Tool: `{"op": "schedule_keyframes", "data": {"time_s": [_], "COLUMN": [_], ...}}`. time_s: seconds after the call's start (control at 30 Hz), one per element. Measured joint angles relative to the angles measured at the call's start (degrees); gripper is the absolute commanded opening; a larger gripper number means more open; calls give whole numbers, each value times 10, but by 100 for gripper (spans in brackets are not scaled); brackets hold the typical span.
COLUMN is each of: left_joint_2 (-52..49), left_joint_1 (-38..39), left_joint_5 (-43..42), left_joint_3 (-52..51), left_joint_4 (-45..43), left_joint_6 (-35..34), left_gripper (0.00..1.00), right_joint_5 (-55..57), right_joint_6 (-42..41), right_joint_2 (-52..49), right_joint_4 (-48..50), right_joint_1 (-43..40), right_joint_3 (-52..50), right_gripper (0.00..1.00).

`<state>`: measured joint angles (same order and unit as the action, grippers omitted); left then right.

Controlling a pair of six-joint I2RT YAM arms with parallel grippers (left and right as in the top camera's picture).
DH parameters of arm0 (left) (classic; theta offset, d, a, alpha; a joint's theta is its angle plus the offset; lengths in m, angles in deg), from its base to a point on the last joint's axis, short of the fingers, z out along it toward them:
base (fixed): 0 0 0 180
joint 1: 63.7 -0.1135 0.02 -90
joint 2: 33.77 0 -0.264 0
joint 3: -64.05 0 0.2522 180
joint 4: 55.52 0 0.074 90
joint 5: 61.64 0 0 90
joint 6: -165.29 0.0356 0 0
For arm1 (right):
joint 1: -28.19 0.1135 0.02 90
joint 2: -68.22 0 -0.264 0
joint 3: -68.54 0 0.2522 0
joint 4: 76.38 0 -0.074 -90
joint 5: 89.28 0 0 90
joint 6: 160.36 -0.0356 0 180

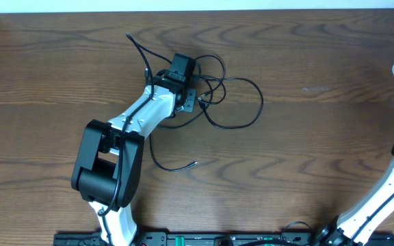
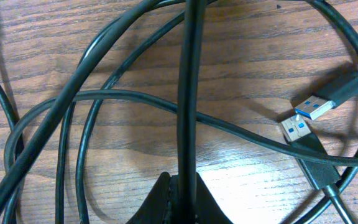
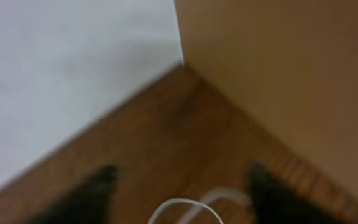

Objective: Untangle cables

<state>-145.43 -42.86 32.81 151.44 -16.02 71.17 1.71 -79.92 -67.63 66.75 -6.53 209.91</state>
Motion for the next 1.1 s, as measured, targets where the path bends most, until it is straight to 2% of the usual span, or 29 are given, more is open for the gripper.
{"op": "schedule_keyframes", "data": {"time_s": [0.33,0.57,0.77,0.93,1.1], "left_joint_2": [0,22,151,274,381], "left_joint_1": [0,0,0,0,0], "left_joint_5": [0,-2,-55,-89,-99], "left_joint_3": [0,0,-1,-1,-2], "left_joint_4": [0,2,1,-5,-69], "left_joint_6": [0,0,0,-11,-25], "left_gripper": [8,8,8,7,7], "right_joint_5": [-109,-193,-261,-351,-393], "right_joint_6": [2,16,37,64,96], "right_joint_2": [22,98,163,170,170], "right_joint_4": [-114,-232,-348,-422,-450], "right_joint_1": [0,1,12,65,123], "right_joint_3": [-2,-2,0,0,0], "right_gripper": [99,99,99,99,99]}}
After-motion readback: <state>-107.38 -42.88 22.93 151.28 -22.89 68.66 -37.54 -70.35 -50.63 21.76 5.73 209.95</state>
